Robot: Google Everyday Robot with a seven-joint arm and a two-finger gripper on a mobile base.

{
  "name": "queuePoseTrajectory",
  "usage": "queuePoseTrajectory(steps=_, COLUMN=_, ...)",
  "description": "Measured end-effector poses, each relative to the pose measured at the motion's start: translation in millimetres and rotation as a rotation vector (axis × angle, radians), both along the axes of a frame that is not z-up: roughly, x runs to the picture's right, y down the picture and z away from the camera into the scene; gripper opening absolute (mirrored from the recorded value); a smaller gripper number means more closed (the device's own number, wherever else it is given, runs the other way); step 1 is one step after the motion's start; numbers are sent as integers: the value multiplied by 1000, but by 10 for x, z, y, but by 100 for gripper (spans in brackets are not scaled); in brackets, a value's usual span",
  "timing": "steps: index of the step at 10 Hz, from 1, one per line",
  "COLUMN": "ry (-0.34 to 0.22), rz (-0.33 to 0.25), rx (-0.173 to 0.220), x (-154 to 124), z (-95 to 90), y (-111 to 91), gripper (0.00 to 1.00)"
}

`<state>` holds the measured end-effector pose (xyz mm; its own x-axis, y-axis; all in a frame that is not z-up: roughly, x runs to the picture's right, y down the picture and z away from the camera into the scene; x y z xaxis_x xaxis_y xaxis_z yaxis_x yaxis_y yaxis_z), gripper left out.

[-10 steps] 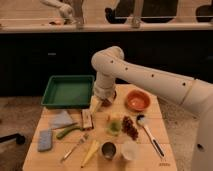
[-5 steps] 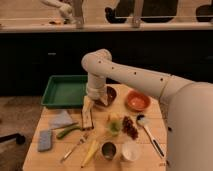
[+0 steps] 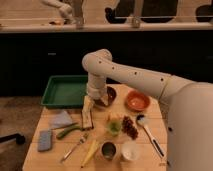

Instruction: Place eraser in table surface

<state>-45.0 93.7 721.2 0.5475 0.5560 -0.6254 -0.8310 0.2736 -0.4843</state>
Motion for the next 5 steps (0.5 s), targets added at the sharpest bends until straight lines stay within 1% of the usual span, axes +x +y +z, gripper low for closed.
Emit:
queuePoseTrajectory(steps=1, ry=8, rz=20, rx=3, x=-31, z=-1, y=29, gripper=80)
queuePoseTrajectory(steps=2, ry=23, rz=75, rx=0, x=-131, z=-60, y=121, gripper=80)
queuePoseTrajectory(steps=5, ry=43, rz=192, rx=-19, x=-361, z=-235, y=357, gripper=80)
